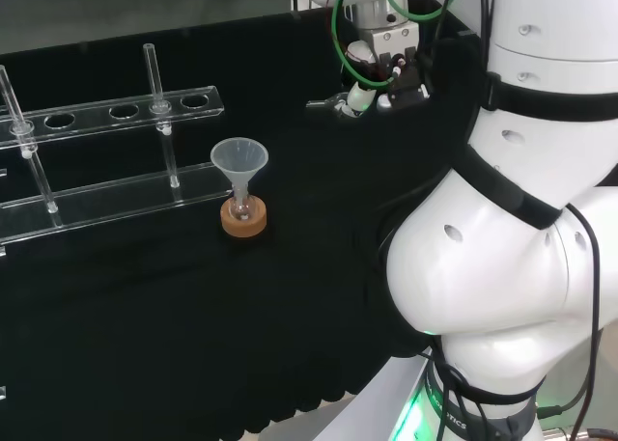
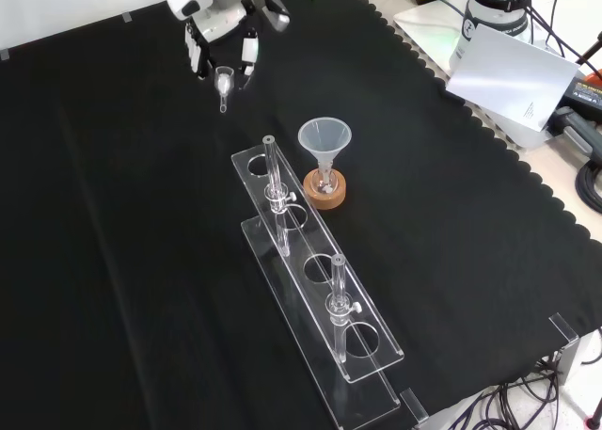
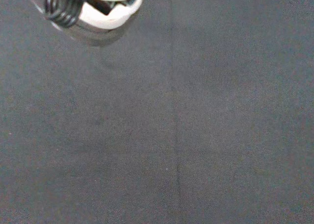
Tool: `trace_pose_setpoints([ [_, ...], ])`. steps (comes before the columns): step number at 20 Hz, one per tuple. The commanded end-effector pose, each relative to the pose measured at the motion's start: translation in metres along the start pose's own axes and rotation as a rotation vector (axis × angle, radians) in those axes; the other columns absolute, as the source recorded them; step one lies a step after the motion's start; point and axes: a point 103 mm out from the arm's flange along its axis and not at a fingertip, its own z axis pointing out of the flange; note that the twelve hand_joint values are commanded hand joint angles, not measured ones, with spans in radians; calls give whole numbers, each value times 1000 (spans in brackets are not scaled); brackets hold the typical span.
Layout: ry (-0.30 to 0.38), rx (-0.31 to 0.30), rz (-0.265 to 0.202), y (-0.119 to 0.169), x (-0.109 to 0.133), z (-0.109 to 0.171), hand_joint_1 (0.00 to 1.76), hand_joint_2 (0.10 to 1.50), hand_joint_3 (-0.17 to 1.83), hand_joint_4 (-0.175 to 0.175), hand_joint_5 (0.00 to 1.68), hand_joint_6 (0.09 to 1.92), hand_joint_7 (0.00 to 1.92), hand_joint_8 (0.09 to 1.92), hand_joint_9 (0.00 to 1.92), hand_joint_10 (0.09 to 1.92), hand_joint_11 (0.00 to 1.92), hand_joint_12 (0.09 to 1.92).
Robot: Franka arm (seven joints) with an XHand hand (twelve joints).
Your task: Pour all the NaCl from the weighing funnel into the round-bottom flask.
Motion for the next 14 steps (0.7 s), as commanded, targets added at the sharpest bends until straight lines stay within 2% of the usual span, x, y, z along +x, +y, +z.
trace_pose_setpoints([
  [1, -2, -22, 5, -28, 3, -15, 1085, 718, 659, 175, 1145, 899, 1035, 553, 1321, 159, 1008, 977],
  [7, -4, -48, 11, -55, 8, -30, 1085, 716, 661, 175, 1146, 898, 1036, 552, 1323, 155, 1013, 969],
  [10, 42, -71, 2, -71, 13, -37, 1086, 715, 662, 175, 1147, 897, 1037, 551, 1325, 153, 1015, 966],
  [14, 49, -69, -9, -88, 22, -41, 1086, 714, 664, 175, 1148, 896, 1037, 550, 1327, 151, 1018, 962],
])
